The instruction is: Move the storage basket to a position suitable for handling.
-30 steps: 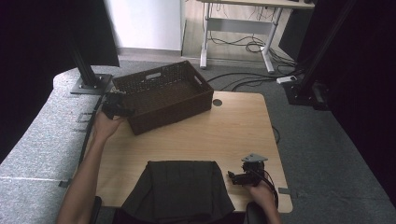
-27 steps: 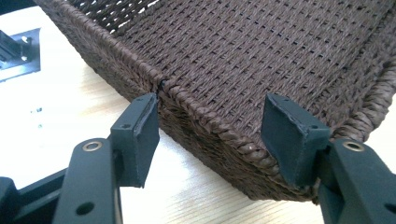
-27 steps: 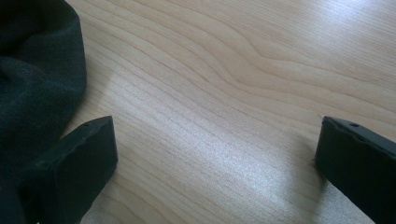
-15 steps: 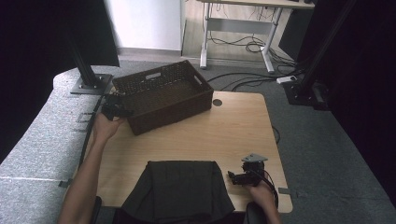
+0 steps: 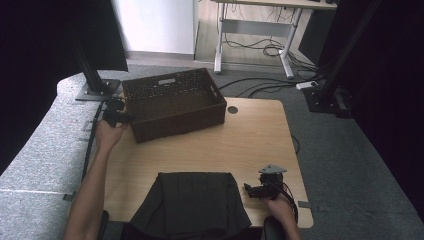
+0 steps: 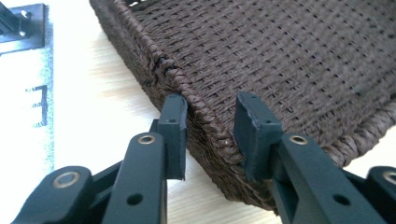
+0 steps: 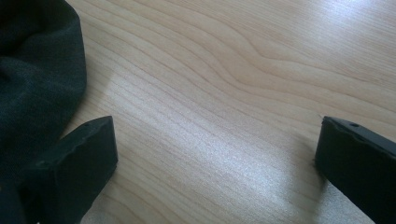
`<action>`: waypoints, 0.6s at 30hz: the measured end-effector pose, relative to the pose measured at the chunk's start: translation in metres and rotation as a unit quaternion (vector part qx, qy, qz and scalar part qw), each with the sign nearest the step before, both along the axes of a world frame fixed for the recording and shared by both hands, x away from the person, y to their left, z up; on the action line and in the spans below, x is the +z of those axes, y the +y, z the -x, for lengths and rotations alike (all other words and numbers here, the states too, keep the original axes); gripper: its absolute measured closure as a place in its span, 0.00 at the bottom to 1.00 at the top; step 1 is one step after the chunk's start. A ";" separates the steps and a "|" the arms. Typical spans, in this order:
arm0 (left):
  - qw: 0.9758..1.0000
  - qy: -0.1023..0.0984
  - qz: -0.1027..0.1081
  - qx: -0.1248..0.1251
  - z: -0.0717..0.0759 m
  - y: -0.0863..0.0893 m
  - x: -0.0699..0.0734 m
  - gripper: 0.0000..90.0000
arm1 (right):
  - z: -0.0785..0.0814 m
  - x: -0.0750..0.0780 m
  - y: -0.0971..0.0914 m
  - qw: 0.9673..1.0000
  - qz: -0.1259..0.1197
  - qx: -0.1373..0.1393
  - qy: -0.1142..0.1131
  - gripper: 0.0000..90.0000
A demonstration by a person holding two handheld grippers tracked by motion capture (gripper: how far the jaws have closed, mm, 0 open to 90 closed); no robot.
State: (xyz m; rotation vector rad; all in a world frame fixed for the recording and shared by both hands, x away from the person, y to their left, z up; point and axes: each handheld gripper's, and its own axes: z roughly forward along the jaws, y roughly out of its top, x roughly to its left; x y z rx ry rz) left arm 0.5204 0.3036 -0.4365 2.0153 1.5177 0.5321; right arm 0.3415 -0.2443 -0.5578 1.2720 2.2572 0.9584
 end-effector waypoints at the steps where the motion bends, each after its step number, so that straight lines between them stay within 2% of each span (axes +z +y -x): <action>1: 1.000 -0.001 -0.001 0.002 -0.001 0.001 0.000 0.74 | 0.000 0.000 0.000 1.000 0.000 0.000 0.000 0.00; 4: 1.000 -0.006 -0.009 0.006 -0.002 0.002 -0.001 0.76 | 0.000 0.000 0.000 1.000 0.000 0.000 0.000 0.00; 8: 1.000 -0.007 -0.008 0.008 -0.002 0.003 -0.001 0.77 | 0.000 0.000 0.000 1.000 0.000 0.000 0.000 0.00; 18: 1.000 -0.008 -0.003 -0.011 -0.001 0.002 -0.002 0.77 | 0.000 0.000 0.000 1.000 0.000 0.000 0.000 0.00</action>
